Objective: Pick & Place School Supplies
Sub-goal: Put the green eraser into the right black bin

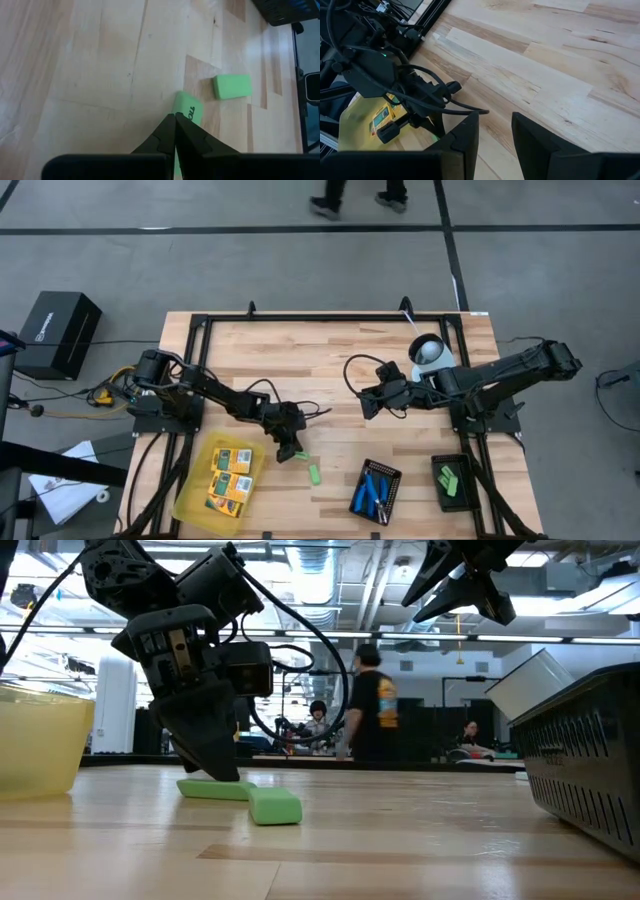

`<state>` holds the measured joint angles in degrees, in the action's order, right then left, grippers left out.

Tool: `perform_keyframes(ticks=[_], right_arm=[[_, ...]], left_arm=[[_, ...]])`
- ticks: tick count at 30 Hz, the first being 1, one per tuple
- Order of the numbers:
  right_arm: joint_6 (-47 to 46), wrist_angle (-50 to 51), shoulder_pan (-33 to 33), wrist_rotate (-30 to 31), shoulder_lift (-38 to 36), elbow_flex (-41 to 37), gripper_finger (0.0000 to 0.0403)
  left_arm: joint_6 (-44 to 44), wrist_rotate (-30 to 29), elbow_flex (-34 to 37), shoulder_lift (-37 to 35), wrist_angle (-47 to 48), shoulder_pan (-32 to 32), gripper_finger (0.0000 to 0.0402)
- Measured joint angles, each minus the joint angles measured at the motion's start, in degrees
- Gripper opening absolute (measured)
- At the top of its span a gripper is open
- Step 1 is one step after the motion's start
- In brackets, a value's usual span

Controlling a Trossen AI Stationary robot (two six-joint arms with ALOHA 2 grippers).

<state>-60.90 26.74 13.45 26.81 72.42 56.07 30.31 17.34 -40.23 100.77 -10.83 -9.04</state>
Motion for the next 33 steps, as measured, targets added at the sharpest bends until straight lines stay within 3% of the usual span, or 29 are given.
perform_keyframes(ticks=[33], right_arm=[[0.94, 0.17, -0.13, -1.93, 0.02, -0.02, 0.0108]], left_arm=[[-1.82, 1.27, 1.71, 3.37, 0.5, 0.42, 0.0]])
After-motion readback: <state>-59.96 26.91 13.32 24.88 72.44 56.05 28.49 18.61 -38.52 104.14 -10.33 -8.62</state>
